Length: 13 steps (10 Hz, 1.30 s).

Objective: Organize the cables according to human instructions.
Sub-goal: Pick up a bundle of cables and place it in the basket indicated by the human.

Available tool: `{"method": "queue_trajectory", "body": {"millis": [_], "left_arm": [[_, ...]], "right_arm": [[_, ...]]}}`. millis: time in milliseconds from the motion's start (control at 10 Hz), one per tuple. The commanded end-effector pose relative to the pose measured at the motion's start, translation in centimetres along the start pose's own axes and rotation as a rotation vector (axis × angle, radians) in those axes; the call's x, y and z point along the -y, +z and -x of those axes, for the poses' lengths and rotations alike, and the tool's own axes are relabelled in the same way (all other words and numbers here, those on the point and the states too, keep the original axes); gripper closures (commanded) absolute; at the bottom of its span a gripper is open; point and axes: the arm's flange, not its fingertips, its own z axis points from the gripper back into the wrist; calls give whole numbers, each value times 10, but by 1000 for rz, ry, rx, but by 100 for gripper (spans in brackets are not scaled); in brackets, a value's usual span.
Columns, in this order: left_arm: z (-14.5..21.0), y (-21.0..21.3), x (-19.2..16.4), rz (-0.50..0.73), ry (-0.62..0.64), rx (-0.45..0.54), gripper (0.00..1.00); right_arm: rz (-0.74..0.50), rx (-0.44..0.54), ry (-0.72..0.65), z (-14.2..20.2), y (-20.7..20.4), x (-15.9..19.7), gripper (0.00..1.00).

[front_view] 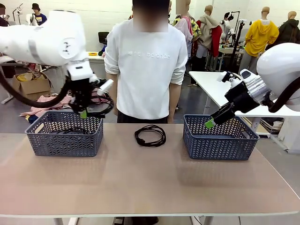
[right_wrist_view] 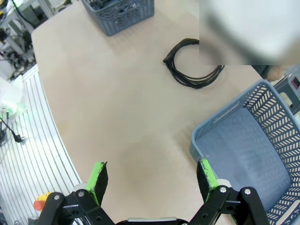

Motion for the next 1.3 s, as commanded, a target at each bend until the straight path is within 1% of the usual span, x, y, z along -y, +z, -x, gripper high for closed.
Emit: {"method": "queue_trajectory", "body": {"millis": [0,200,300,400,800,900,1200], "left_arm": [[28,-10,2,-17,113,42,100],[52,-21,-3,-21,174,82,100],[55,-23,-4,-14,191,87,100],[57,-16,-4,5,140,41,100],[57,-16,-4,5,140,41,100],[55,-21,-7,6,146,53,87],[86,-45,-17,-24,244,42,87]], "right_arm": [[-17,29,9,-1,0,2,0],[-17,29,9,-1,0,2,0],[-17,29,9,-1,0,2,0],[-17,29,9,-1,0,2,0],[-17,29,9,-1,0,2,0],[-17,29,9,-1,0,2,0],[-17,29,9,-1,0,2,0]]}}
